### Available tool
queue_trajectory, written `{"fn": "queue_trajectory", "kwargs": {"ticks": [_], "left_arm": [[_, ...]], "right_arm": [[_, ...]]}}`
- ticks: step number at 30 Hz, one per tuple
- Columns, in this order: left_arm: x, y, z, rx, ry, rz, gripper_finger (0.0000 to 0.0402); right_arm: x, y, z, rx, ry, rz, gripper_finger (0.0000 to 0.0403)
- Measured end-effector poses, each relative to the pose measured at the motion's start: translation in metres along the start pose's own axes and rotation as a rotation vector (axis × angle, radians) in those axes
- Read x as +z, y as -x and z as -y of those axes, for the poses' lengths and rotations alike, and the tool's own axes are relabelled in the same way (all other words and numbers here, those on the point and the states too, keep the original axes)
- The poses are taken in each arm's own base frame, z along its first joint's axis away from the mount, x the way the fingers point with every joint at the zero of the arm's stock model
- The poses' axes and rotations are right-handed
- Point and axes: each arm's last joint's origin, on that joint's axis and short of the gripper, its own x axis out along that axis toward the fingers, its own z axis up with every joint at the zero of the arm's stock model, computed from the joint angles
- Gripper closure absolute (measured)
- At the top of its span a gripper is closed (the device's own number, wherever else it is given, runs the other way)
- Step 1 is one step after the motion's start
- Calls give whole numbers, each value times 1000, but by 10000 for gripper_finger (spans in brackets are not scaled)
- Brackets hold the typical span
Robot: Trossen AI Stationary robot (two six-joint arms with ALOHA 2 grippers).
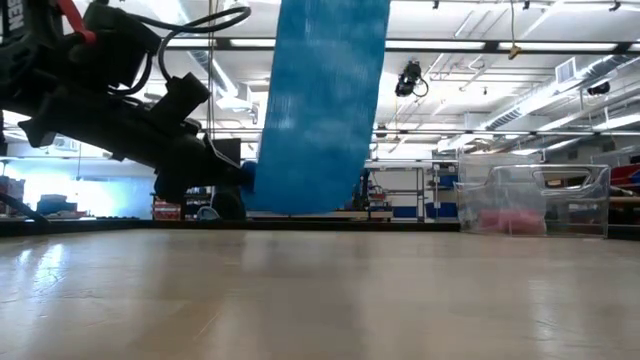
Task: Roll bandage
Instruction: Roll the blue bandage
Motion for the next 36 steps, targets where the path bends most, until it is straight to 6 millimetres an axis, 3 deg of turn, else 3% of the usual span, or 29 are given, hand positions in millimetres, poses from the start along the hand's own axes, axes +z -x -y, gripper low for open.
{"fn": "queue_trajectory", "kwargs": {"ticks": [11, 19, 27, 36], "left_arm": [[0, 0, 4, -134, -2, 12, 394], [6, 5, 14, -205, -2, 50, 394], [37, 7, 35, -304, -44, 162, 394], [62, 19, 58, -362, -73, 240, 394]], "right_arm": [[3, -33, 64, -288, 70, -23, 403], [-7, -56, 105, -448, 93, -57, 403], [-27, -82, 126, -484, 82, -72, 403], [-66, -118, 146, -457, 41, -157, 403]]}}
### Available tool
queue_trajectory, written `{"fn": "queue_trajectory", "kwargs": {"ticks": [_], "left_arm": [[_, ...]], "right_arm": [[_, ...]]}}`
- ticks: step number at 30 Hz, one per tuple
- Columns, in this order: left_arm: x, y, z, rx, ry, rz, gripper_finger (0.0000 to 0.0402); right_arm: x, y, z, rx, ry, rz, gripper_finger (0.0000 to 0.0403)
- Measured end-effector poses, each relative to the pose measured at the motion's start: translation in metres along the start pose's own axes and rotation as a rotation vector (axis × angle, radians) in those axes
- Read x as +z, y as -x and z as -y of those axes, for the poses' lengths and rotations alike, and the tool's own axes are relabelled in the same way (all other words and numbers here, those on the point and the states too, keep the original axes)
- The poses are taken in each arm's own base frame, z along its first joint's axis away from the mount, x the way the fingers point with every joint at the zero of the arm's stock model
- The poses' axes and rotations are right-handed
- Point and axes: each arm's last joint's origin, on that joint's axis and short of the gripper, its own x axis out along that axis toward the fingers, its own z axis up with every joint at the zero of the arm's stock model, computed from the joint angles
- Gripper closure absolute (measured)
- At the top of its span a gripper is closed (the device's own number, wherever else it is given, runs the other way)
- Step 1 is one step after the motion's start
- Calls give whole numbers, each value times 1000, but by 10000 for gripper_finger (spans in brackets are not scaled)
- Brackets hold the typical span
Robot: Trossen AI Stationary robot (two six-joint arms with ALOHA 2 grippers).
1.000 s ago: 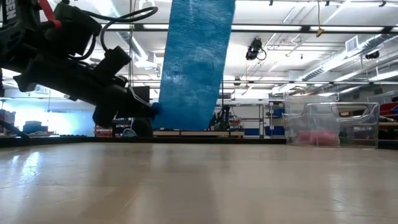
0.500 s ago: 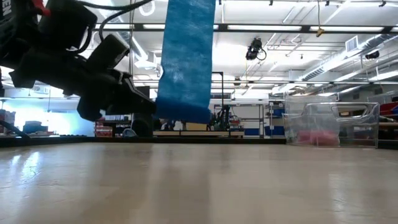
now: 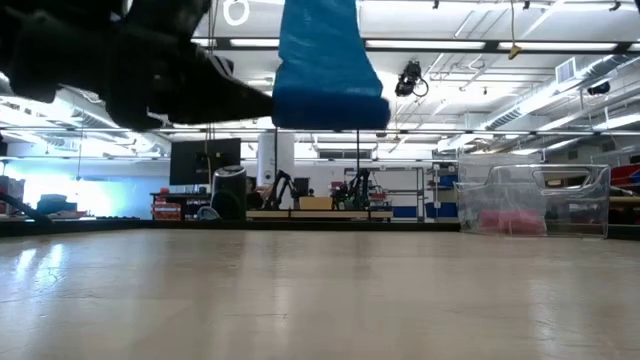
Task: Roll bandage
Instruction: Roll the blue bandage
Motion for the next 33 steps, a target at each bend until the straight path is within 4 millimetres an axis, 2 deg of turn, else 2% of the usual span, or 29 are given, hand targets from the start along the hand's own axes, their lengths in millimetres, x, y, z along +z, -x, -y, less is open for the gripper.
{"fn": "queue_trajectory", "kwargs": {"ticks": [8, 14, 18, 25, 33], "left_arm": [[33, 9, 30, -31, 15, 93, 394], [68, 16, 45, 7, 14, 157, 394], [92, 20, 50, 8, -6, 129, 394], [128, 25, 47, 12, -30, 100, 394], [145, 32, 37, -1, -13, 125, 394]], "right_arm": [[-40, -39, -22, 249, -117, -41, 403], [-59, -67, -55, 411, -159, -71, 403], [-70, -80, -77, 487, -178, -77, 403], [-82, -90, -109, 543, -206, -124, 400], [-87, -89, -126, 597, -230, -163, 359]]}}
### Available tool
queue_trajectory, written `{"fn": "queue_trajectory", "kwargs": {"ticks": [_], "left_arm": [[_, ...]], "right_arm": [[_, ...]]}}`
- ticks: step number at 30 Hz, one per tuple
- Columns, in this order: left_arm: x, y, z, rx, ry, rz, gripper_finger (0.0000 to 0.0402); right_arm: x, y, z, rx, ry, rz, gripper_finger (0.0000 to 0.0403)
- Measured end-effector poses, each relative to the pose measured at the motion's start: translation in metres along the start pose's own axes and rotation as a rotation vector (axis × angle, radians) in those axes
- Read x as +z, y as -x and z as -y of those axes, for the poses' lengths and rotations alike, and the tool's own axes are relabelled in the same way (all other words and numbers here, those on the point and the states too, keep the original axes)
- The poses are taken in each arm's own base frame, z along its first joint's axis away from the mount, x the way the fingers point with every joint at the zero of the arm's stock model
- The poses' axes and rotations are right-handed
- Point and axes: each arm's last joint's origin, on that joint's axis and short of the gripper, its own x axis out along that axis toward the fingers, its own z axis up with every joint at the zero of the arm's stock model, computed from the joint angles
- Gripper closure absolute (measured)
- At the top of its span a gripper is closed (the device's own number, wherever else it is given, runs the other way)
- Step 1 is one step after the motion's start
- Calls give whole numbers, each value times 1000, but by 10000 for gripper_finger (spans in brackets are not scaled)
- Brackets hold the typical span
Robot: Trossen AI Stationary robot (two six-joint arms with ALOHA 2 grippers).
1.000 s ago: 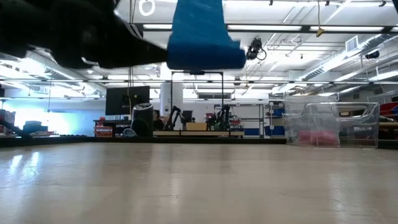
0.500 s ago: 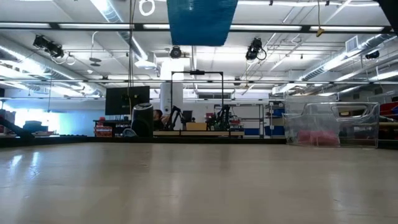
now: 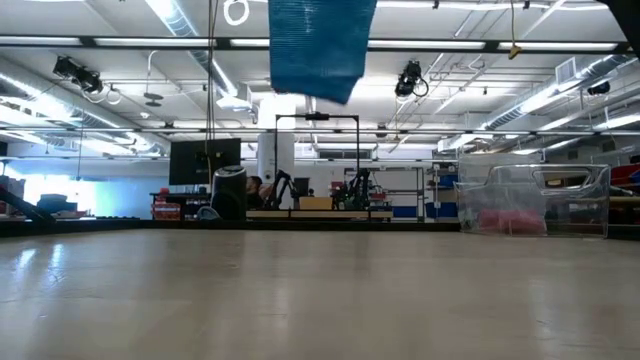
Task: Roll bandage
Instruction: Roll the blue bandage
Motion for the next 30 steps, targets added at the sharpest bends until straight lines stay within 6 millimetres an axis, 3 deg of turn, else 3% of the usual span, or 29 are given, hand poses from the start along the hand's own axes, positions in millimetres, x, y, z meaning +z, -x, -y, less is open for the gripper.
{"fn": "queue_trajectory", "kwargs": {"ticks": [12, 18, 22, 25, 30], "left_arm": [[13, 9, -12, 3, 35, 42, 394], [20, 16, -22, 5, -24, 46, 394], [25, 24, -35, 7, -4, 38, 394], [27, 30, -43, -37, 17, 30, 394], [29, 34, -55, -33, 13, 19, 394]], "right_arm": [[12, 15, -16, -55, 42, -15, 256], [21, 54, -13, -184, 78, -31, 246], [14, 92, -3, -50, -38, 44, 251], [3, 109, 5, 119, -157, 82, 252], [-20, 101, -17, 242, -174, 80, 252]]}}
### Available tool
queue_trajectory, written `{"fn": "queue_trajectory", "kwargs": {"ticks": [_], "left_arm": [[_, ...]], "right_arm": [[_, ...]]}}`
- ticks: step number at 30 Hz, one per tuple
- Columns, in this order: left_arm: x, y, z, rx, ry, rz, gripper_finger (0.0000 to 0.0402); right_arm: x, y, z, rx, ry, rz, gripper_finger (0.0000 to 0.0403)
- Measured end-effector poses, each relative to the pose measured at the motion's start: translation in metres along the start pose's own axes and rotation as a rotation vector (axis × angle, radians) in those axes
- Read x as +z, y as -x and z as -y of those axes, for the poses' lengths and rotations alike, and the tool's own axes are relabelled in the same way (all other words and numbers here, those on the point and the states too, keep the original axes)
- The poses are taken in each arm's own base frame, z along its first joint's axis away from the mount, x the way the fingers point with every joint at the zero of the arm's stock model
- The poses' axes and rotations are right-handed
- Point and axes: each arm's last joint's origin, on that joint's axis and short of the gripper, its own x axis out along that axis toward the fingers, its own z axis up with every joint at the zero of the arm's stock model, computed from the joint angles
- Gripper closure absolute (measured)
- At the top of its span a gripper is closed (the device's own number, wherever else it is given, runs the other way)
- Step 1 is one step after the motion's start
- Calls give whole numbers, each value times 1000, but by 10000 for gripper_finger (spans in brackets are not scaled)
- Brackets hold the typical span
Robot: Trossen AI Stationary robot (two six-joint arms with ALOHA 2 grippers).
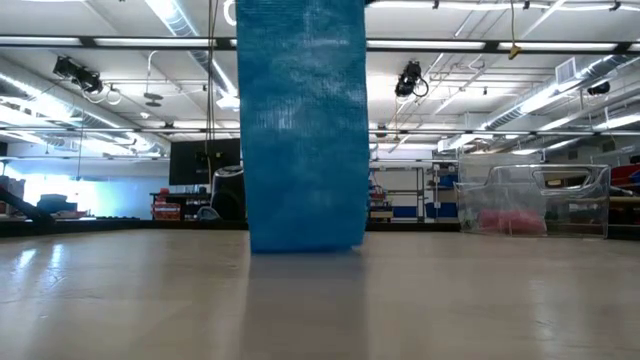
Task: Roll bandage
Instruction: Roll the blue bandage
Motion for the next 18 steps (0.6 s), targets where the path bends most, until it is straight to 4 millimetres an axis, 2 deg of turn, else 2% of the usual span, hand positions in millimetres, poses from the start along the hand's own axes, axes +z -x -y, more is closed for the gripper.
{"fn": "queue_trajectory", "kwargs": {"ticks": [3, 8, 13, 18], "left_arm": [[-1, -1, -6, 16, -3, -14, 394], [-3, -2, -13, 35, -10, -28, 394], [-1, 0, -28, 76, -1, -25, 394], [3, 4, -49, 95, 21, 1, 394]], "right_arm": [[-27, -17, -18, 55, 8, -4, 252], [-78, -33, -44, 143, -65, 58, 252], [-127, -41, -68, 153, -154, 147, 252], [-161, -49, -93, 171, -226, 230, 252]]}}
